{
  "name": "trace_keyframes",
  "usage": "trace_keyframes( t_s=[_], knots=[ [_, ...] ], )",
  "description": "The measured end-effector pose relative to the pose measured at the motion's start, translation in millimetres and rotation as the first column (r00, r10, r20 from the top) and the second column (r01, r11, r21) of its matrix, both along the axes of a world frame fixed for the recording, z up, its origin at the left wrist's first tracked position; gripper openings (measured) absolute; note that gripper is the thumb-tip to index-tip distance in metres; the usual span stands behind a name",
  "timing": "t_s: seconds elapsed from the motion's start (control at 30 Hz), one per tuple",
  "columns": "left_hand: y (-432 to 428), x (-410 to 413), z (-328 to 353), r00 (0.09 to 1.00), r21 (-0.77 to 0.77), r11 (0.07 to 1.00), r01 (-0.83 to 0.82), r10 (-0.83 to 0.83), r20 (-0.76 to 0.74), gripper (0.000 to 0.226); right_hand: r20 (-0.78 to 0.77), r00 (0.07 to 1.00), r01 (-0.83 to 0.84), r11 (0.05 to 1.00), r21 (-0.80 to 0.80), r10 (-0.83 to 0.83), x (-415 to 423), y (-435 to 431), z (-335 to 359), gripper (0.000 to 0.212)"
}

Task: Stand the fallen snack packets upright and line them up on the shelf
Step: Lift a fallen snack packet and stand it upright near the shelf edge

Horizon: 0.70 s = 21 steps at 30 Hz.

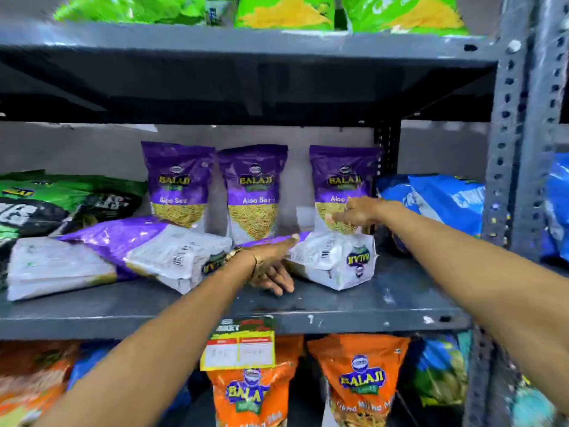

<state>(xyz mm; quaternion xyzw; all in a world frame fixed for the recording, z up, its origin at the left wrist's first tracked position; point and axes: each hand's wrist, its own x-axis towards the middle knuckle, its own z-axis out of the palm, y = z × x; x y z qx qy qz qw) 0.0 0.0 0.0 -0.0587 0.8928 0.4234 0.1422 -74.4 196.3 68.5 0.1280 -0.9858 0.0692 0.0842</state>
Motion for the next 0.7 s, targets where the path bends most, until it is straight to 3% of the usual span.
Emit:
trace_keyframes(
  t_s=[0.1, 0.2, 0.33, 0.4, 0.47, 0.5, 0.57, 0.7],
  knots=[
    [16, -9, -6, 0.997, 0.080, 0.995, -0.062, 0.065, -0.044, 0.085, 0.250, 0.967, 0.105, 0.978, -0.180, -0.058, -14, 8, -6, 0.091],
    [22, -17, -14, 0.982, 0.158, 0.981, -0.108, 0.130, -0.134, 0.068, 0.379, 0.923, 0.086, 0.921, -0.380, 0.070, -21, 3, -20, 0.081],
    [28, -21, -18, 0.975, 0.233, 0.965, -0.121, 0.159, -0.153, 0.052, 0.458, 0.836, -0.075, 0.888, -0.453, 0.304, -25, 7, -33, 0.061],
    [30, -18, -19, 0.973, 0.280, 0.955, -0.100, 0.152, -0.174, 0.052, 0.364, 0.866, -0.096, 0.828, -0.552, 0.343, -35, 10, -44, 0.066],
    [33, -15, -18, 0.972, 0.306, 0.951, -0.054, 0.121, -0.203, 0.054, 0.187, 0.940, -0.106, 0.764, -0.636, 0.286, -40, 17, -55, 0.087],
    [37, -13, -15, 0.968, 0.310, 0.950, -0.028, 0.102, -0.227, 0.054, 0.093, 0.959, -0.138, 0.730, -0.669, 0.266, -39, 21, -58, 0.086],
    [44, -12, -11, 0.947, 0.273, 0.961, 0.037, 0.053, -0.316, 0.049, -0.079, 0.968, -0.221, 0.656, -0.722, 0.239, -31, 31, -67, 0.060],
    [63, -21, 2, 0.854, 0.100, 0.987, 0.125, -0.056, -0.517, 0.025, -0.356, 0.926, -0.371, 0.458, -0.808, 0.123, -16, 44, -84, 0.062]
  ],
)
